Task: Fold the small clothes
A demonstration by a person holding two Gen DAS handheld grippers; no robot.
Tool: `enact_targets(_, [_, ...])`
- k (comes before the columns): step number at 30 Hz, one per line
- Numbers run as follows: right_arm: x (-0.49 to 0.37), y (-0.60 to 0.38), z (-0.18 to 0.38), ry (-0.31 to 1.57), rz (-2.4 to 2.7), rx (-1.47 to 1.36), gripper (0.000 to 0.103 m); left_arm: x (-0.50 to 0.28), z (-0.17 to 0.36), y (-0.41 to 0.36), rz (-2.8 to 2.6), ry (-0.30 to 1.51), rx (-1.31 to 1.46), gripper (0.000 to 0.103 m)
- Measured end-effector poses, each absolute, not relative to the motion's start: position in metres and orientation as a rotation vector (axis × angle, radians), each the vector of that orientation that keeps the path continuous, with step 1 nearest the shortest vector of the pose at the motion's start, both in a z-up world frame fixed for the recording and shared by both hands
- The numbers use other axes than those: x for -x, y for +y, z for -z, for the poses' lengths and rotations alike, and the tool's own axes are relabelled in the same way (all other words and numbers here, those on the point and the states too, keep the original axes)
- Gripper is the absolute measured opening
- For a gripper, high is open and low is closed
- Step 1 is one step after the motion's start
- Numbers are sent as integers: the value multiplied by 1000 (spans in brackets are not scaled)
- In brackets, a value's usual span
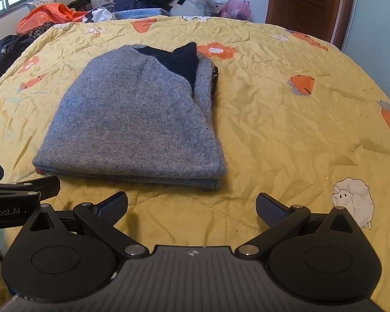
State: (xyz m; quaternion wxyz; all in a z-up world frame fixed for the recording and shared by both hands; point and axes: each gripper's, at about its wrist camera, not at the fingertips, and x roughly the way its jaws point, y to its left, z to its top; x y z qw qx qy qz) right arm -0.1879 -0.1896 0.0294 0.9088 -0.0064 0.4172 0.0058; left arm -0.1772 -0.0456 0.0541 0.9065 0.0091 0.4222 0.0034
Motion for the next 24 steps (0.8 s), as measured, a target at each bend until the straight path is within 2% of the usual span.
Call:
enact_targets(11, [190, -190, -29, 859, -9, 2, 103, 178, -54, -46, -8, 882, -7, 103])
enact_targets(17, [191, -188, -29, 862, -15, 8, 103, 187, -60, -44, 12, 799, 13, 103])
enact_targets(24, [191, -187, -29, 856, -10, 12, 103, 185, -59, -44, 13, 809, -10, 103])
